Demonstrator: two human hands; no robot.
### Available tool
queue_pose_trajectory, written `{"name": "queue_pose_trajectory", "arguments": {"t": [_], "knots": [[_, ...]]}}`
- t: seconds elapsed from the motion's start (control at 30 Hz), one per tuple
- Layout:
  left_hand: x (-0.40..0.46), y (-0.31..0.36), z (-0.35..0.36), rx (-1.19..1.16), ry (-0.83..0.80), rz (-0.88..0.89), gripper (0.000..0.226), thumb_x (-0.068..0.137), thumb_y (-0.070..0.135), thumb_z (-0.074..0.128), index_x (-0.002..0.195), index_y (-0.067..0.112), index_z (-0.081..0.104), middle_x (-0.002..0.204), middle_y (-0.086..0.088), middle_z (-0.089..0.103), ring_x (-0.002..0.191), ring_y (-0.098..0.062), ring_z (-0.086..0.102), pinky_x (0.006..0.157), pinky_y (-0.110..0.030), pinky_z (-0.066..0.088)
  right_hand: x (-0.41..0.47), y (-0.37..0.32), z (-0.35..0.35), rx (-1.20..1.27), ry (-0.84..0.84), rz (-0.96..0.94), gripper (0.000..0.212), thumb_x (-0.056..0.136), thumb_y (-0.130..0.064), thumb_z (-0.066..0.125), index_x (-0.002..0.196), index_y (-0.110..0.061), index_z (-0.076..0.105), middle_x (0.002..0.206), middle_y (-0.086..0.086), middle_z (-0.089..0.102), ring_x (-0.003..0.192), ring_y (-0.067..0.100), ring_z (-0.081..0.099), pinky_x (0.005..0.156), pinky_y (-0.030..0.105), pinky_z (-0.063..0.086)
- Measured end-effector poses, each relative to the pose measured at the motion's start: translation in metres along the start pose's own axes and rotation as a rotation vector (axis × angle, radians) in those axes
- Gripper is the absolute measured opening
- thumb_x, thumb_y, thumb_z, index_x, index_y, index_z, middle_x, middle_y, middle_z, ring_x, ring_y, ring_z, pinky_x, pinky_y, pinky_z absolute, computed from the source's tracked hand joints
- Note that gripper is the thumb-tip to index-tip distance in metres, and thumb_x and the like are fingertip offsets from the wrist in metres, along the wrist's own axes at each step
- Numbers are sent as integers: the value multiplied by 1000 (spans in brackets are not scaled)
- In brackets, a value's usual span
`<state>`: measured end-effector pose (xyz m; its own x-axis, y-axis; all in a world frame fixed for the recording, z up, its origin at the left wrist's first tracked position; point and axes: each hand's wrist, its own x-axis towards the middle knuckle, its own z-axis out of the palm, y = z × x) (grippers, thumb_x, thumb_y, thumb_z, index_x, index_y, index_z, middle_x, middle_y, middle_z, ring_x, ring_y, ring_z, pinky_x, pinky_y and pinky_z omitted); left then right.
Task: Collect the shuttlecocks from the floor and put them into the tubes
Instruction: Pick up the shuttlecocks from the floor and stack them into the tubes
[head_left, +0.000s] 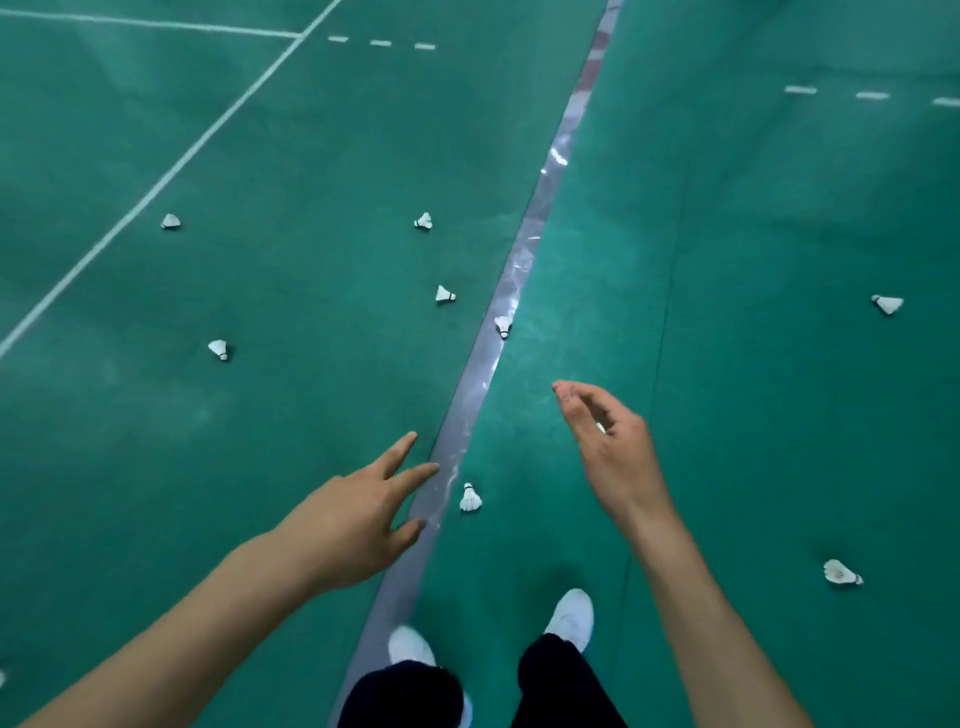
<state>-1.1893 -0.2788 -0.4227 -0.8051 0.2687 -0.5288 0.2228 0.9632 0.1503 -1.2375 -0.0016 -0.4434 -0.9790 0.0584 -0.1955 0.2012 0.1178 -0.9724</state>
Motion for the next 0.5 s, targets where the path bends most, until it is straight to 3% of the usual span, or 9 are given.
{"name": "queue_pose_trajectory", "arguments": {"t": [0.1, 0.17, 0.27, 0.37, 0.5], "knots": [[74, -30, -1, 16, -52, 84, 61, 97, 60, 44, 153, 48, 23, 169, 17, 3, 121, -22, 61, 99, -37, 50, 65, 20, -7, -41, 52, 28, 12, 101, -31, 64, 95, -34, 73, 102, -25, 75, 105, -3, 66, 97, 28, 49], [130, -47, 11, 33, -103, 147, 55, 98, 53, 47, 151, 43, 35, 164, 14, 27, 130, -19, 55, 104, -36, 48, 100, 47, -7, -112, 78, 12, 10, 101, -33, 64, 96, -34, 73, 101, -23, 75, 105, -3, 66, 95, 21, 48], [243, -63, 78, 148, -240, 279, 47, 98, 39, 50, 145, 37, 48, 146, 7, 51, 127, -22, 57, 99, -39, 50, 155, 134, 7, -316, 24, 43, 14, 102, -37, 63, 104, -29, 73, 109, -16, 74, 108, 4, 66, 95, 21, 47], [351, -74, 181, 311, -402, 420, 44, 95, 26, 49, 139, 36, 53, 138, 4, 56, 123, -25, 58, 94, -39, 52, 203, 254, 28, -474, -108, 96, 24, 101, -38, 62, 113, -22, 73, 118, -7, 73, 113, 13, 65, 102, 31, 48], [462, -104, 324, 475, -612, 510, 56, 93, 17, 50, 146, 33, 48, 144, 0, 53, 125, -28, 57, 96, -41, 52, 268, 419, 46, -767, -306, 34, 34, 100, -45, 59, 120, -21, 71, 124, 2, 70, 112, 23, 63, 102, 35, 44]]}}
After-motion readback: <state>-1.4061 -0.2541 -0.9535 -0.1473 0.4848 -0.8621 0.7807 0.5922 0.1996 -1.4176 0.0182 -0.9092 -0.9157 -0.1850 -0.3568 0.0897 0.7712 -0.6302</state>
